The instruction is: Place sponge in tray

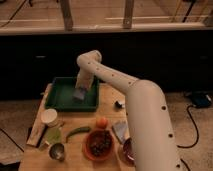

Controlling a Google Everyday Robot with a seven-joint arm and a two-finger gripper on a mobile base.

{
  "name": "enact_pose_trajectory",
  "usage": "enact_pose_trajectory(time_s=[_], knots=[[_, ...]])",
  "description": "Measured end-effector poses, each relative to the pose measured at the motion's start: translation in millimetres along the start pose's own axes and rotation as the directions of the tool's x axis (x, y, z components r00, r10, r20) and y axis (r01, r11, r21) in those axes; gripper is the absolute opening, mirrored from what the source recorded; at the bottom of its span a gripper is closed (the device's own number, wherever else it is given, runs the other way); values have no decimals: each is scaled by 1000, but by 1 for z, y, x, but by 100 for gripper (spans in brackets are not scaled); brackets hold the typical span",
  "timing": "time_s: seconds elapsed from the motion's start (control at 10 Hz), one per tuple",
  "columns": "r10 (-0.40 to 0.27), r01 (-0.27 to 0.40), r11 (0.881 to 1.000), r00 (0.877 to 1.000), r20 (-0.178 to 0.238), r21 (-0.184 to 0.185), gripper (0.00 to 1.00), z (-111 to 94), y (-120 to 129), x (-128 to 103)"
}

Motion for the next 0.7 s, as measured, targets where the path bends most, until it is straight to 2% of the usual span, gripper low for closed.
enact_pose_trajectory(time_s=[0.7], knots=[[-9,9,1000,1000,15,6,33,-6,6,2]])
